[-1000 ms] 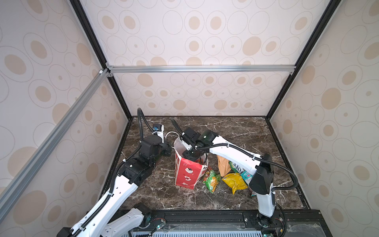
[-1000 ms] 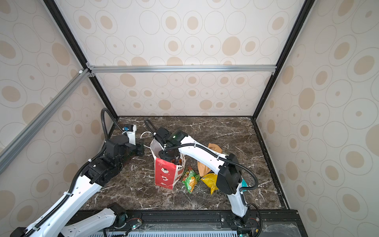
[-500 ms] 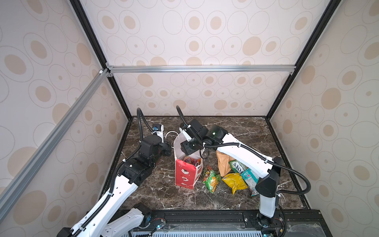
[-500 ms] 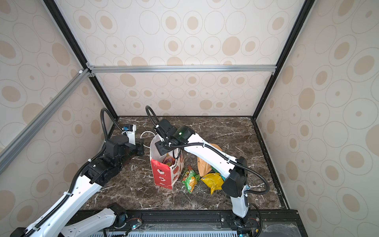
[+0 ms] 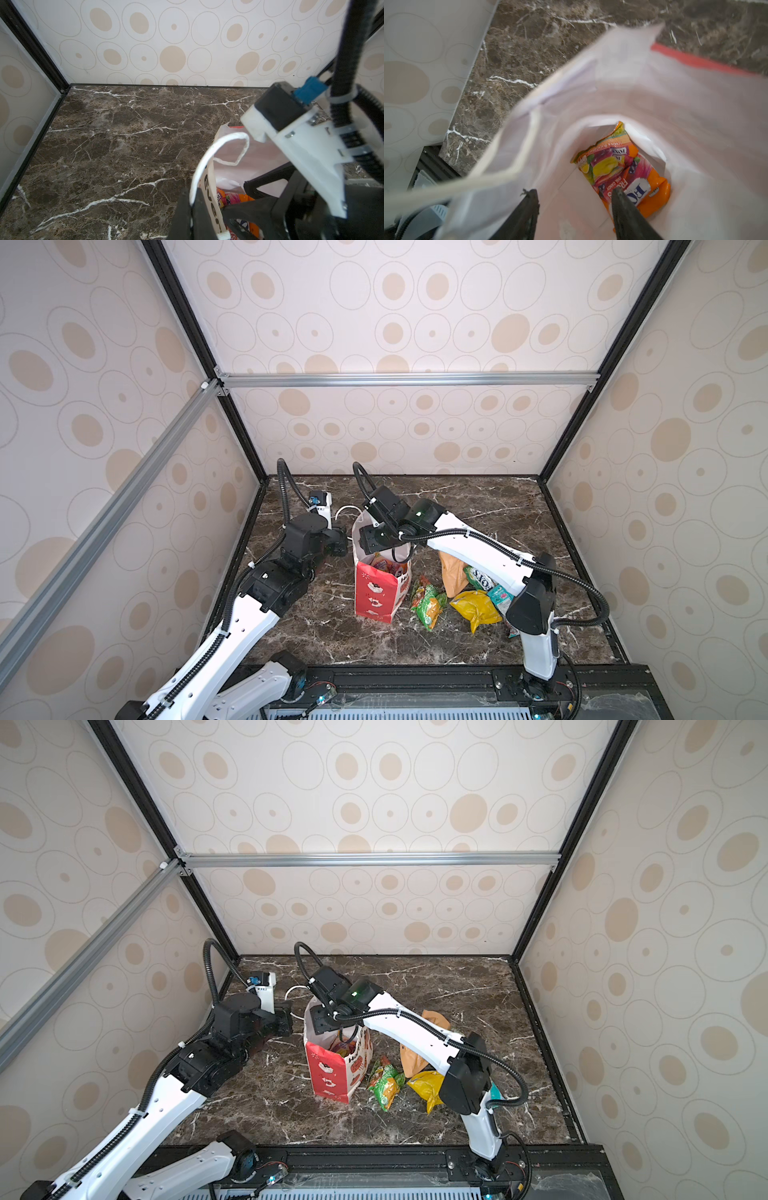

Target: Take the snacks out of the paper bag

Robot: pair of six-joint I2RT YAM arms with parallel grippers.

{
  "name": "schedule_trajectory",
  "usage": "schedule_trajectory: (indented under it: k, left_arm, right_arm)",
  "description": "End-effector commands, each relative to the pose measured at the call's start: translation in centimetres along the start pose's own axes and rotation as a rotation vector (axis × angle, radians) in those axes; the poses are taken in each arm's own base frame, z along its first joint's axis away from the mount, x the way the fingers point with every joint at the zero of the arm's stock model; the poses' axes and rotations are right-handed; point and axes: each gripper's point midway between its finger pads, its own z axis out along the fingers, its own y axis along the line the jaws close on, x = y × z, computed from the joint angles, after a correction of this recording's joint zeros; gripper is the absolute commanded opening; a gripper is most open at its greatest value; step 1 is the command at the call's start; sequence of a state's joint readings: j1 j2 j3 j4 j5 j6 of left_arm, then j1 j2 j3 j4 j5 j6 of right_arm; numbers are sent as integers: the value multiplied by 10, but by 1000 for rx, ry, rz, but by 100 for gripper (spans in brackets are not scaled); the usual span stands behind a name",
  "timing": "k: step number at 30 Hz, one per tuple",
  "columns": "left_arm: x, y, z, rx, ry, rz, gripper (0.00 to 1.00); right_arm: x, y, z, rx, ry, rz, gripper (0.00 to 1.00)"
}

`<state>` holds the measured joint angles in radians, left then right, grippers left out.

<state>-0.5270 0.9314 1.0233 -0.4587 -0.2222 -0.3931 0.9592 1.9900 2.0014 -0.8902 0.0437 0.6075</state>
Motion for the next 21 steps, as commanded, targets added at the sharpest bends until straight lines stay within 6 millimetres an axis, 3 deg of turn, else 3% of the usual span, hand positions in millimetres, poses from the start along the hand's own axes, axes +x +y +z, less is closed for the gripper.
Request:
schedule_trajectory:
  k: [1,5,10,21]
  left_arm:
    - [-19,1,-7,0,-43,-34,0]
    - [-18,0,-6,1,-40,-34,0]
    - [-18,1,-8,3,-42,-37,0]
    - [-17,-5,-11,45,-46,-54,0]
  right_arm:
    - [10,-4,-4,55,-18,119,60]
    - [20,-1,-10,118,-56,145,63]
    - [25,-13,-20,185,-92,165,64]
    - [60,-21,9,252,128,-30,57]
